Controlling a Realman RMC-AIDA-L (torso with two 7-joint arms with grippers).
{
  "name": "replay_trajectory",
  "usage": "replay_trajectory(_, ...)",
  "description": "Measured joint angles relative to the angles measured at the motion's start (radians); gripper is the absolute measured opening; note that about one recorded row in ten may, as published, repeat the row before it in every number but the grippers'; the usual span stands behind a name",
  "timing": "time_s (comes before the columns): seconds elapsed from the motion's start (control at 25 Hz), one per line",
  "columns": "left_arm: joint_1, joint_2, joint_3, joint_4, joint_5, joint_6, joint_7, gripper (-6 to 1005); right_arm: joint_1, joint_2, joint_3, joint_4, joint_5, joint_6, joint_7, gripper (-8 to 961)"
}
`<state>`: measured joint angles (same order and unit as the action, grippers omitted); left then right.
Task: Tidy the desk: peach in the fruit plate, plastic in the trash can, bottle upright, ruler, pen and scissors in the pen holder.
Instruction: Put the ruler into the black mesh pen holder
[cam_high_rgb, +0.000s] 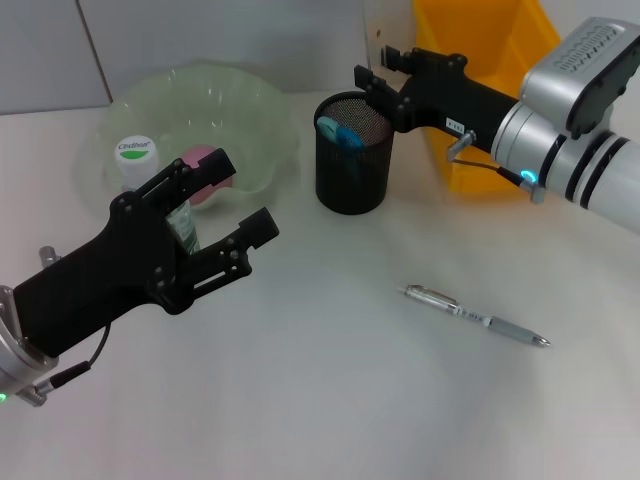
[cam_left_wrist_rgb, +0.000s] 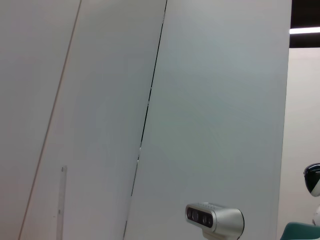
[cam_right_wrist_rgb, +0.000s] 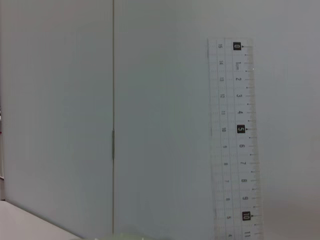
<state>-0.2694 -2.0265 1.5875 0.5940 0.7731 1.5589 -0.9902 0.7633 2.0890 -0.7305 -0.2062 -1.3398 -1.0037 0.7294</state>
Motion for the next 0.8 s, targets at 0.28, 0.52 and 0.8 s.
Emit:
replay_trajectory(0.28, -0.001, 0.000, 0.000, 0.000, 0.000, -0.001, 0.003, 834, 0.000, 0.000, 0.000, 0.021, 0.001, -0.002, -0.002, 382)
replay_trajectory(0.52, -0.001, 0.002, 0.000, 0.000, 0.000, -0.001, 0.004, 834, 0.000, 0.000, 0.000, 0.026, 0.001, 0.000, -0.003, 382)
replay_trajectory(0.8, 0.000, 0.001, 0.000, 0.000, 0.000, 0.000, 0.006, 834, -0.001, 0.000, 0.000, 0.036, 0.001, 0.002, -0.008, 383)
